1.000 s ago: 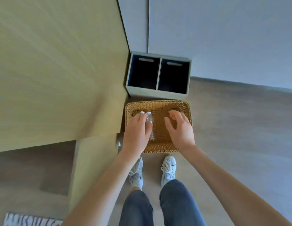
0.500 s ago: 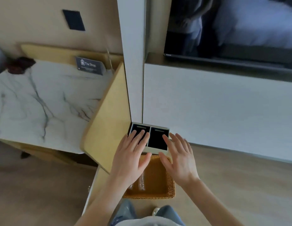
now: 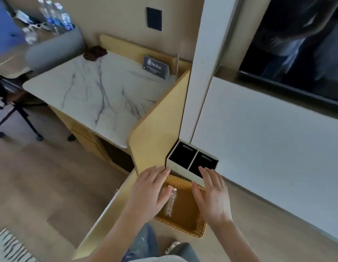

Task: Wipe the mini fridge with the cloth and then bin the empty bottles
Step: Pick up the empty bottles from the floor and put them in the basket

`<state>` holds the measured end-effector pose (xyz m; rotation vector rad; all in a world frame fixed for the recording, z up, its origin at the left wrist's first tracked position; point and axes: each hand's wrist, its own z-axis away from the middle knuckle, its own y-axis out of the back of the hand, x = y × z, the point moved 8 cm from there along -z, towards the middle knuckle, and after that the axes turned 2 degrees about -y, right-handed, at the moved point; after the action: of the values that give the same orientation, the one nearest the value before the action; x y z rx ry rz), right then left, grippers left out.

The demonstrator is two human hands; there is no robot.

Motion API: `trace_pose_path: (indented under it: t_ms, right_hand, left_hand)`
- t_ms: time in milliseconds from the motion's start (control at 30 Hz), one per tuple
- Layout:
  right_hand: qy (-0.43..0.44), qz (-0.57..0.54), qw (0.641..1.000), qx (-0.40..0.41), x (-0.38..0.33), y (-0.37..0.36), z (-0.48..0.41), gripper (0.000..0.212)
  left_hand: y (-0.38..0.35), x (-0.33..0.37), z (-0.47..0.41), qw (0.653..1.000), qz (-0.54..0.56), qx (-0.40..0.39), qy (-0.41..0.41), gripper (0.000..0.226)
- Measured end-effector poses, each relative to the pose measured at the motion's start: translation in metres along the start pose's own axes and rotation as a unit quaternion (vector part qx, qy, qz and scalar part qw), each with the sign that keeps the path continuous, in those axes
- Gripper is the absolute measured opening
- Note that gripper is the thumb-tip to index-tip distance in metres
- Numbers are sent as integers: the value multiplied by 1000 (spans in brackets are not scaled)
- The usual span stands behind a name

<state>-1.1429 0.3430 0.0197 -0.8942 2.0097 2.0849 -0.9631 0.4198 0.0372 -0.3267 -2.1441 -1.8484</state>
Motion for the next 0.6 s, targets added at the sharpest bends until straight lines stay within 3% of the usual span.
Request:
trace_pose_path:
  t_ms: [167,400,600]
  right_hand:
    - [82,1,995,-59,-44,-27,5,56]
    - [161,6,980,-115,-131,-63,28,51]
    - [233,12,964,-132,-220,-120,75,47]
  left_hand:
    - [12,-35,62,993,1,25,114,60]
    - [74,-105,167,954,-9,118,274,50]
    - [108,-164,279,922,0,168,348,56]
